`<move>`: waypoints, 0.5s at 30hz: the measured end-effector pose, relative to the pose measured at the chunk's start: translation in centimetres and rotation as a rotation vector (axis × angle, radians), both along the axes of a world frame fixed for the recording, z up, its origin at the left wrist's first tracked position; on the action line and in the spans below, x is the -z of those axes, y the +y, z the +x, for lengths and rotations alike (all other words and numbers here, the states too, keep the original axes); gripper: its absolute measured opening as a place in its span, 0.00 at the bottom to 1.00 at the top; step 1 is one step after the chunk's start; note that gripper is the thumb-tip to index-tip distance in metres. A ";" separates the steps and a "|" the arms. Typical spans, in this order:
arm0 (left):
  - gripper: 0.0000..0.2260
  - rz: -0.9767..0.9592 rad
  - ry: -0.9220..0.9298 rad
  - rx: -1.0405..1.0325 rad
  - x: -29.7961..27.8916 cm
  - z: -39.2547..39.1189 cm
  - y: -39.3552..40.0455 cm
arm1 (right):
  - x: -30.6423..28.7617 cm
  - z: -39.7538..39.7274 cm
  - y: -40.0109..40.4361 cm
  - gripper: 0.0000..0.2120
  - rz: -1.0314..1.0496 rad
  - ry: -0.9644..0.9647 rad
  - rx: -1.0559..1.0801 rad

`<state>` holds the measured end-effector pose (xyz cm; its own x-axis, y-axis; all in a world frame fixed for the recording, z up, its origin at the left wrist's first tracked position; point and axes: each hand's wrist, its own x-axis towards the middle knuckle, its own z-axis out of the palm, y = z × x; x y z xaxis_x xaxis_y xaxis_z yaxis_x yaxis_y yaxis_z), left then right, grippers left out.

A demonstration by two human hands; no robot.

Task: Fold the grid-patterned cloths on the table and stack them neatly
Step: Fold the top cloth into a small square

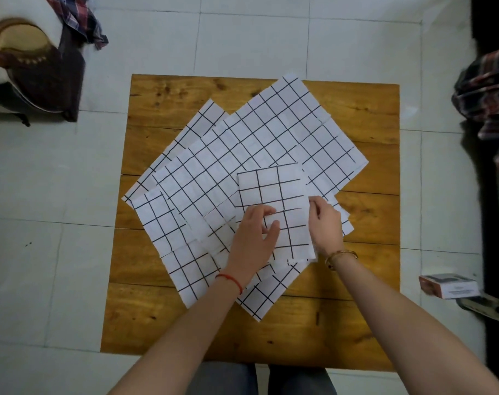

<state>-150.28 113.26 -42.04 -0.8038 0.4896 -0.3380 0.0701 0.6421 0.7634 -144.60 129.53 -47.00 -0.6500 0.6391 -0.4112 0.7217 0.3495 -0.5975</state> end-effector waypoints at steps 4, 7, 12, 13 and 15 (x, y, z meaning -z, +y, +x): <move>0.15 -0.144 0.054 0.022 2.2 0.3 -2.1 | 0.2 0.9 0.6 0.14 -0.138 0.056 0.106; 0.20 -0.225 0.071 0.007 3.5 -0.1 -3.3 | 0.4 0.9 0.7 0.16 -0.163 0.063 0.135; 0.27 -0.265 0.005 0.075 4.7 -0.5 -3.8 | 0.3 1.2 0.8 0.09 -0.115 0.063 0.107; 0.28 -0.273 -0.001 0.094 4.8 -0.5 -3.9 | 0.3 1.5 0.7 0.09 -0.101 0.054 0.095; 0.28 -0.293 -0.002 0.124 5.1 -0.4 -3.9 | 0.3 2.1 0.7 0.07 -0.061 0.007 0.036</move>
<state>-150.72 109.35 -47.15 -0.7430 0.4658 -0.4806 0.1605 0.8212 0.5476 -142.46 130.20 -47.31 -0.6300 0.6362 -0.4454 0.7286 0.2859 -0.6224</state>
